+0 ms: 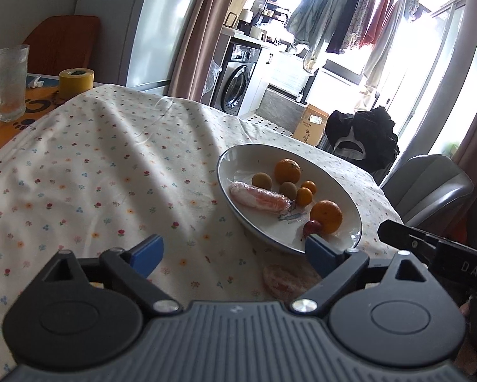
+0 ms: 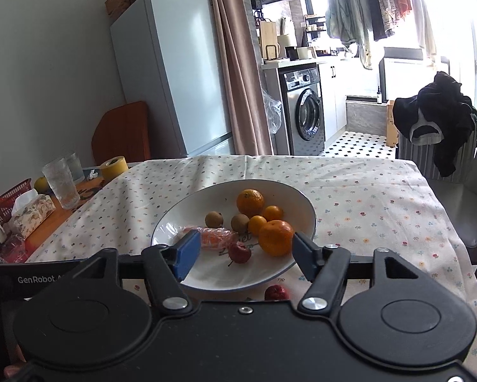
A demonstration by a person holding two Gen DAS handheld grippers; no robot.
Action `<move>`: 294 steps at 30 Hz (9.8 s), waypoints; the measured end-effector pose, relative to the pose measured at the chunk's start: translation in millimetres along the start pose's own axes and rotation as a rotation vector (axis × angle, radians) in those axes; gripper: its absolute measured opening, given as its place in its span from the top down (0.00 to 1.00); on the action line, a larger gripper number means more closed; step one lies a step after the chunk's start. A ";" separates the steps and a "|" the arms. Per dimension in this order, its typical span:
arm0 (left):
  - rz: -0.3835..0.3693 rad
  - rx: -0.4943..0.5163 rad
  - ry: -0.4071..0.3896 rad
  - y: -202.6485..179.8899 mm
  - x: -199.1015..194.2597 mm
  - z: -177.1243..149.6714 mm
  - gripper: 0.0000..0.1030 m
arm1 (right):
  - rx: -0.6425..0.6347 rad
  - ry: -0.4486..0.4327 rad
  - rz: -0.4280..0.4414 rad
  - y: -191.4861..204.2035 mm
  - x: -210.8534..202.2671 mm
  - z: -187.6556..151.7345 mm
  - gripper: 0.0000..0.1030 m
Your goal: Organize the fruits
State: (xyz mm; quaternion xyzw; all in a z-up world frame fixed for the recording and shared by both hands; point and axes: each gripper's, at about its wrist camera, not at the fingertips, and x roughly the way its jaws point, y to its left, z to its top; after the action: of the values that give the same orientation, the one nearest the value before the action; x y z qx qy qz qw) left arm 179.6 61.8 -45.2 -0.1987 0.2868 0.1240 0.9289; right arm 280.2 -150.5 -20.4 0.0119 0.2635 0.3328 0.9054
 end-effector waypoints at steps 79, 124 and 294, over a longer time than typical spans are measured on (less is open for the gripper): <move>-0.046 0.201 0.105 -79.1 43.8 -46.0 0.06 | 0.110 0.069 0.003 -56.8 -42.7 -67.9 0.18; 0.006 0.103 -0.003 -17.2 18.1 -21.6 0.17 | 0.058 0.129 0.004 -34.1 17.9 -45.9 0.45; -0.063 0.207 -0.060 -16.2 -163.8 -38.7 0.00 | 0.016 0.036 0.003 43.9 -178.6 -44.1 0.00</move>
State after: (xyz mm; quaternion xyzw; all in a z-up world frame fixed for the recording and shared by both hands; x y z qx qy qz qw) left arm 34.7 11.3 25.7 -0.1067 0.2640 0.0705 0.9560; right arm 118.5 -231.9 34.0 0.0135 0.2823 0.3324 0.8998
